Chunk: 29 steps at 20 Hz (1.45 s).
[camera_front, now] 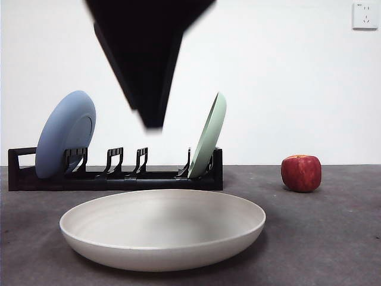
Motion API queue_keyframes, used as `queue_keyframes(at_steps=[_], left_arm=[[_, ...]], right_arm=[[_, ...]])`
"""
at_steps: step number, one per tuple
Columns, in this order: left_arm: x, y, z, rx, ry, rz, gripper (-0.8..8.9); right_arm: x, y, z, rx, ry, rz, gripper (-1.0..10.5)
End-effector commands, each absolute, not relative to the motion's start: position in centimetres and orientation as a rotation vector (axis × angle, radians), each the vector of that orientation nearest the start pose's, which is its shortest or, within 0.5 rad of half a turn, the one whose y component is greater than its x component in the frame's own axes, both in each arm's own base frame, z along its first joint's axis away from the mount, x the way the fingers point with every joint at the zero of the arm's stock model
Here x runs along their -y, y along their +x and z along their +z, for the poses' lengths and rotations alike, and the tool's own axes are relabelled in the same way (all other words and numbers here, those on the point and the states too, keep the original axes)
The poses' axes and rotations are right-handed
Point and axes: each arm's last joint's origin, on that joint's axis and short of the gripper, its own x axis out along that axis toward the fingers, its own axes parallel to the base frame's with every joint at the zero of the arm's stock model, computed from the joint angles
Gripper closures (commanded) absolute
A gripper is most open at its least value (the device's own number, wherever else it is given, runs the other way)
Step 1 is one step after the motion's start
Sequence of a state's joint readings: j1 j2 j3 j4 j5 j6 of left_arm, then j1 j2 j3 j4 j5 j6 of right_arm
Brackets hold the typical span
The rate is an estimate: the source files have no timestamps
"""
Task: Take the yellow plate from the plate rack,put the plate on the table,take the apple from the table,put the apple in the plate
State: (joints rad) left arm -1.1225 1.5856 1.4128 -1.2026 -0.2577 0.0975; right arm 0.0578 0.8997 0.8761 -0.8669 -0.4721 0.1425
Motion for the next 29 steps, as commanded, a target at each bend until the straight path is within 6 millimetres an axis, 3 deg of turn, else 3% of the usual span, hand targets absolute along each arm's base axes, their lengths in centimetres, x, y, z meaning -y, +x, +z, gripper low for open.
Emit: queue_keyframes(at_steps=[1, 3, 4, 8, 9, 15, 20, 24, 29], left_arm=[[25.2, 12.8, 31.4, -1.029, 0.860, -0.769, 8.16], [24.0, 12.1, 33.1, -1.004, 0.764, -0.807, 8.16], [23.1, 11.6, 34.1, -0.984, 0.718, -0.818, 8.16], [19.5, 9.9, 37.4, -0.900, 0.569, -0.810, 8.16], [18.7, 9.5, 38.0, -0.884, 0.536, -0.807, 8.16], [13.7, 7.1, 40.6, -0.800, 0.397, -0.809, 8.16], [11.4, 6.1, 41.4, -0.753, 0.361, -0.815, 8.16], [10.7, 5.7, 41.5, -0.769, 0.330, -0.802, 8.16], [9.8, 5.2, 41.8, -0.757, 0.282, -0.803, 8.16]], right_arm=[[-2.3, 17.2, 30.3, -0.906, 0.310, 0.419, 9.4], [-2.3, 18.8, 31.1, -0.906, 0.292, 0.383, 8.4], [-2.3, 19.9, 31.5, -0.901, 0.276, 0.363, 7.3], [-2.4, 24.3, 31.6, -0.889, 0.231, 0.335, 1.5], [-2.5, 25.4, 31.3, -0.896, 0.227, 0.324, 0.8], [-3.0, 32.6, 28.0, -0.999, 0.188, 0.272, 0.6], [-4.7, 37.5, 25.3, -1.012, 0.106, 0.250, 0.6], [-6.2, 39.9, 23.1, -1.029, 0.017, 0.207, 0.6], [-7.1, 41.3, 20.3, -1.045, -0.013, 0.193, 0.6]])
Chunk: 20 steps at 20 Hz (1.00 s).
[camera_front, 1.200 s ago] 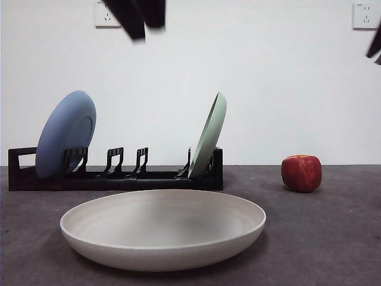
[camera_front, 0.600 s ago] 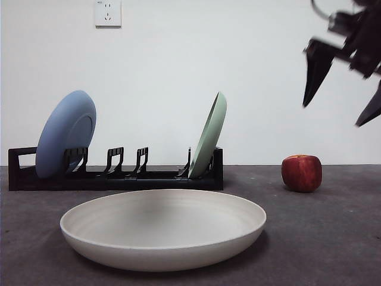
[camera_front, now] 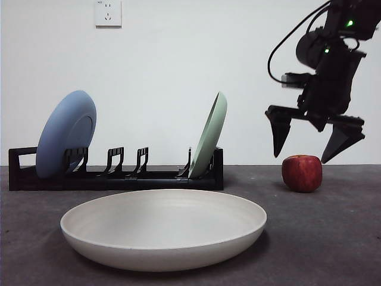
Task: Take the yellow plate from the plate rack,put the plate on the table,take the apple from the table,put the apple in the plate
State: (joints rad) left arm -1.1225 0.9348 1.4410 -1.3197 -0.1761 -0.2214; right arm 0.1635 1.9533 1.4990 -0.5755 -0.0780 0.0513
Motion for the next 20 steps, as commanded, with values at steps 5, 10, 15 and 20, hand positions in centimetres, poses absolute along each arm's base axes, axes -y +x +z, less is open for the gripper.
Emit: queue_keyframes(at_steps=[5, 10, 15, 20], left_arm=[[8.6, 4.7, 42.2, -0.741, 0.223, -0.798, 8.16], [7.9, 4.3, 42.4, -0.723, 0.200, -0.802, 8.16], [7.8, 4.3, 42.4, -0.722, 0.194, -0.802, 8.16], [7.8, 4.2, 42.4, -0.730, 0.190, -0.824, 8.16]], right_arm=[[-7.1, 41.8, 19.3, -1.040, -0.026, 0.167, 0.7], [-7.1, 41.9, 18.9, -1.055, -0.028, 0.157, 4.4], [-7.1, 41.7, 18.8, -1.083, -0.009, 0.174, 8.1], [-6.6, 41.4, 19.2, -1.139, -0.013, 0.151, 9.2]])
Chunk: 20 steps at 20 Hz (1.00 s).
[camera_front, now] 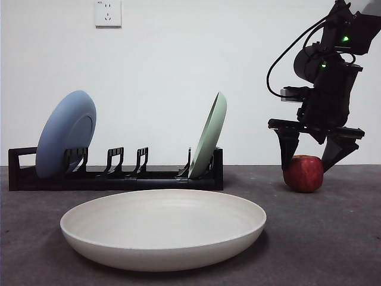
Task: Take the yellow plate from the plate rack,put the plate on the table,take the apple from the table,put the apple in the plate
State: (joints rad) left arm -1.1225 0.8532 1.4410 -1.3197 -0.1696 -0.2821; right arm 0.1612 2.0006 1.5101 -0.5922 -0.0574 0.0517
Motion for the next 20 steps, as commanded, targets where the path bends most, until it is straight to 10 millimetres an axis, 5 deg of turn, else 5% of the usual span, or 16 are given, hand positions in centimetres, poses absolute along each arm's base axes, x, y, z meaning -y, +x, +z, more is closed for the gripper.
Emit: queue_keyframes(at_steps=[1, 6, 10, 13, 16, 20], left_arm=[[7.8, 4.2, 42.4, -0.733, 0.188, -0.831, 8.16], [7.6, 4.0, 42.4, -0.713, 0.220, -0.862, 8.16], [7.5, 4.0, 42.4, -0.695, 0.253, -0.877, 8.16], [7.5, 4.0, 42.4, -0.690, 0.263, -0.880, 8.16], [7.4, 4.0, 42.5, -0.684, 0.271, -0.885, 8.16], [7.4, 4.0, 42.5, -0.682, 0.275, -0.886, 8.16]], right_arm=[[-6.3, 41.3, 20.0, -1.178, -0.012, 0.144, 9.2], [-5.8, 39.5, 26.9, -1.249, -0.060, 0.172, 9.2], [-6.9, 35.1, 31.7, -1.242, -0.031, 0.281, 9.2], [-9.5, 31.4, 33.7, -1.234, -0.053, 0.415, 9.2], [-13.6, 27.5, 33.1, -1.235, -0.135, 0.560, 9.2], [-19.7, 24.2, 28.4, -1.203, -0.191, 0.711, 9.2]])
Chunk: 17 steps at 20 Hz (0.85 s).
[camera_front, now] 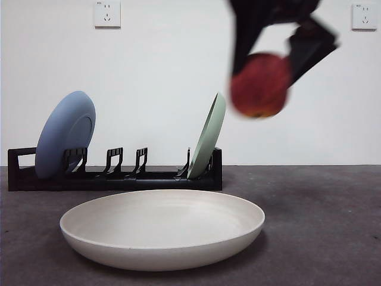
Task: Take the yellow plate from the plate rack,put the plate on the table,take the apple from the table,put the apple in the plate
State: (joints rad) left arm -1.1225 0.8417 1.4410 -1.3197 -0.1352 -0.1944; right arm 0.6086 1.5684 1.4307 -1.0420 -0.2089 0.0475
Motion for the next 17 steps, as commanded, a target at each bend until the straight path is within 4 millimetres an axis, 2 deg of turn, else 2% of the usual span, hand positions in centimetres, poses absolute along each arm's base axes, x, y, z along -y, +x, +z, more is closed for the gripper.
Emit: queue_keyframes(at_steps=[1, 3, 6, 14, 17], left_arm=[[7.4, 4.0, 42.5, -0.682, 0.275, -0.887, 8.16], [7.4, 4.0, 42.5, -0.680, 0.279, -0.888, 8.16], [7.4, 4.0, 42.5, -0.678, 0.282, -0.890, 8.16], [7.4, 4.0, 42.5, -0.677, 0.284, -0.891, 8.16], [7.3, 3.9, 42.5, -0.674, 0.282, -0.891, 8.16]], right_arm=[[-20.9, 23.7, 27.1, -1.178, -0.193, 0.734, 9.2], [-23.4, 22.3, 24.1, -1.111, -0.230, 0.787, 9.2], [-25.2, 21.2, 21.5, -1.065, -0.252, 0.796, 9.2], [-26.3, 21.4, 18.9, -1.124, -0.275, 0.780, 9.2], [-26.4, 21.6, 18.6, -1.123, -0.286, 0.756, 9.1]])
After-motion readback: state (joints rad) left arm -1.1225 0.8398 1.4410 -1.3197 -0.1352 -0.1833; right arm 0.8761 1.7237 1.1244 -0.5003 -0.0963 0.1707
